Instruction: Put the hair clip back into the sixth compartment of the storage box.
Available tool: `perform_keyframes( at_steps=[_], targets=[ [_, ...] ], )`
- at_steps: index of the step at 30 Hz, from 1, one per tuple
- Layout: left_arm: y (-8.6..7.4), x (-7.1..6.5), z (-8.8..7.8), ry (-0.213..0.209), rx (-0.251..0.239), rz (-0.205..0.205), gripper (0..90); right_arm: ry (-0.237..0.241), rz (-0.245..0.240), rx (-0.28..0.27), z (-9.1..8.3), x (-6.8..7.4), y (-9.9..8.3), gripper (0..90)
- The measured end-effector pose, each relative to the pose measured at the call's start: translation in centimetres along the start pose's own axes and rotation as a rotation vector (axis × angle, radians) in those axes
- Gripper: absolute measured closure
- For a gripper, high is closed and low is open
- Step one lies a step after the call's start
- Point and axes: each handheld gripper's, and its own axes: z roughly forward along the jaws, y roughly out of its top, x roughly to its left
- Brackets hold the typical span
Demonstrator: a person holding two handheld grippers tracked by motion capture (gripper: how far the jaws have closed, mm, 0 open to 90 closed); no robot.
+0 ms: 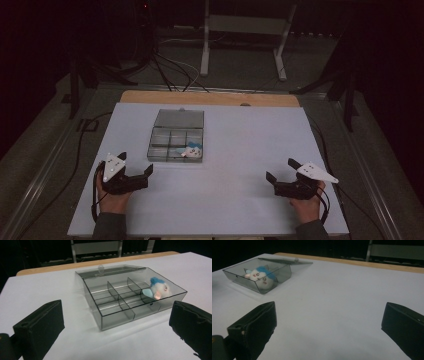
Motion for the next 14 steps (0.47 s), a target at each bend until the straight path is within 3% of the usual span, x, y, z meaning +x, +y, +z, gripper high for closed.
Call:
perform_keyframes(
  at_steps=[5,14],
  targets=[
    [-0.07,0.38,-0.54,0.015,-0.032,-0.031,0.8,0.005,-0.007,-0.013,-0.08,-0.14,0.0,0.1],
    [-0.24,0.38,-0.39,0.046,-0.003,-0.04,0.8,0.003,-0.027,-0.015,0.05,0.08,-0.06,0.0]
  ],
)
